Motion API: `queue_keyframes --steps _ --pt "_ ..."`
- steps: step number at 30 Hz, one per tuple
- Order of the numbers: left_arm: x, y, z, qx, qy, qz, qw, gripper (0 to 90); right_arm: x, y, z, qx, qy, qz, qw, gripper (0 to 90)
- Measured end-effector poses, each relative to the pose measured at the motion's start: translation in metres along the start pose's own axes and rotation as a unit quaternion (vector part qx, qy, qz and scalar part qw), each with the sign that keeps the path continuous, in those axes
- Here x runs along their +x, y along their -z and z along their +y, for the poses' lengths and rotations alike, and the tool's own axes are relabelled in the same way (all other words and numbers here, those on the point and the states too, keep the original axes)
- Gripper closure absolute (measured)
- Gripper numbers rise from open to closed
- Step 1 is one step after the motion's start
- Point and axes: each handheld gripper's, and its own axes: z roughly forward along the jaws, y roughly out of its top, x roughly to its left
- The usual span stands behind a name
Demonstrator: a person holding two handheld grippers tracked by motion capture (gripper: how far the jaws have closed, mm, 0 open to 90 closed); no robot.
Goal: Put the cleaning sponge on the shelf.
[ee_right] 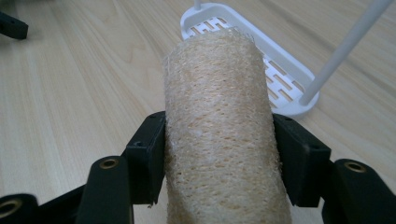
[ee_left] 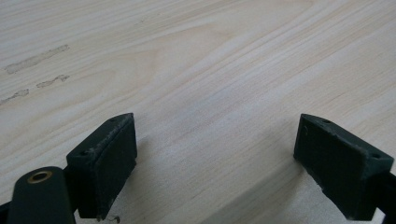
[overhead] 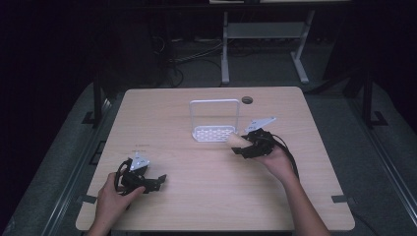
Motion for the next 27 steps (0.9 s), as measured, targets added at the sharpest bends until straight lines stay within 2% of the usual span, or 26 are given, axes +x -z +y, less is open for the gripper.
queue_keyframes --steps 15,27 --pt "0.0 0.0 0.0 0.0 0.0 0.0 1.0 12.7 0.001 -0.018 0.011 -0.001 -0.004 -0.004 1.0 40.3" --pt "0.0 0.0 0.0 0.0 0.0 -0.001 1.0 12.7 0.002 -0.032 0.028 0.0 -0.009 -0.018 0.9998 40.3"
